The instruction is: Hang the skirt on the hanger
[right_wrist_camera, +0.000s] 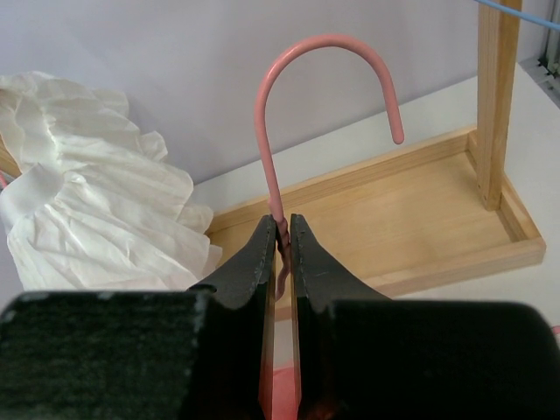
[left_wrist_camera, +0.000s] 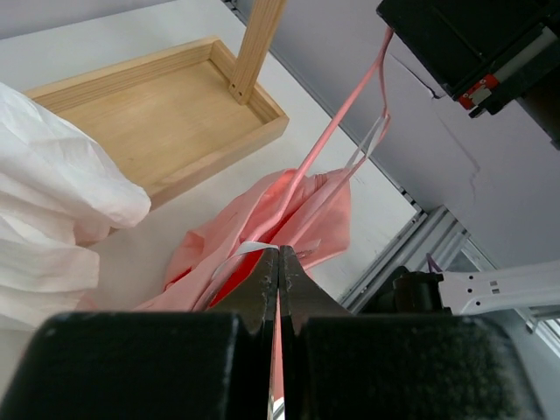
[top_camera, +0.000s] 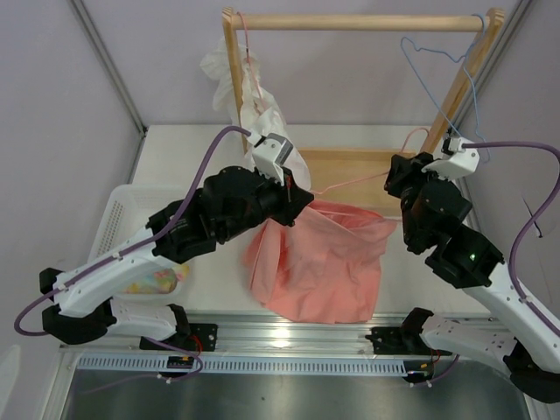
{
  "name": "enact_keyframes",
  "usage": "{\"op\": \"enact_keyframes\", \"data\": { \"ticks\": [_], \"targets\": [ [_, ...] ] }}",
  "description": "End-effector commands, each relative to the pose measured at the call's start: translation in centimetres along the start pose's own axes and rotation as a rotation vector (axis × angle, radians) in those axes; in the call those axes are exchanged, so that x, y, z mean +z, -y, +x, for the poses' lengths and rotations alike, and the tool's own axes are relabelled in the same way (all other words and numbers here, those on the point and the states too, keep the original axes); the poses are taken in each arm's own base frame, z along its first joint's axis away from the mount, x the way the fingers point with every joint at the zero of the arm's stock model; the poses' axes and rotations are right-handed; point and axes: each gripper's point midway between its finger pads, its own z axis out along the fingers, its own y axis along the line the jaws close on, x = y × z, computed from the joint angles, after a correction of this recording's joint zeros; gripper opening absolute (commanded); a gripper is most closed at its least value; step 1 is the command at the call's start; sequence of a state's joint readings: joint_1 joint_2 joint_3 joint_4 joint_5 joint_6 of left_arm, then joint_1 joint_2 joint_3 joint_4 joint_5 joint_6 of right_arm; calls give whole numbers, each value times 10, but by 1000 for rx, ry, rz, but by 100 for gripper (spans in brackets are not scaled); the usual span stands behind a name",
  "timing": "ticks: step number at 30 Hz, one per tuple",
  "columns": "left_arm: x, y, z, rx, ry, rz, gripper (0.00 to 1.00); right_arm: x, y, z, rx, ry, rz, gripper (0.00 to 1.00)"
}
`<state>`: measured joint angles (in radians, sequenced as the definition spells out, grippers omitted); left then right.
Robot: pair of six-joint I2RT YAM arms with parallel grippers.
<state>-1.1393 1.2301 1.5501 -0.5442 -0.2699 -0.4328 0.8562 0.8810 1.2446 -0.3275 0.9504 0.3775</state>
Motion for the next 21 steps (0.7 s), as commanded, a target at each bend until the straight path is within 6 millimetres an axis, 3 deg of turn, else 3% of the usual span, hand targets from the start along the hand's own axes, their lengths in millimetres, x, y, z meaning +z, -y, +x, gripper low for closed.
{"op": "enact_keyframes", "data": {
  "ticks": [1,10,14,18,21],
  "targets": [
    [-16,-3,-17,9,57,-18,0,0,-25,-44,145,65,-70,0],
    [-41,-23,-42,17,152,-106,0,0,-55,-61,172,47,-176,0],
    [-41,-22,-51,69,174,-97,0,-5,-77,-40,185,-20,-300,0],
    [-45,-23,-67,135,209,-79,0,-9,-83,-25,187,-53,-362,0],
    [-38,-20,-68,170,185,-45,0,-11,-86,-19,195,-66,-380,0]
  ]
}}
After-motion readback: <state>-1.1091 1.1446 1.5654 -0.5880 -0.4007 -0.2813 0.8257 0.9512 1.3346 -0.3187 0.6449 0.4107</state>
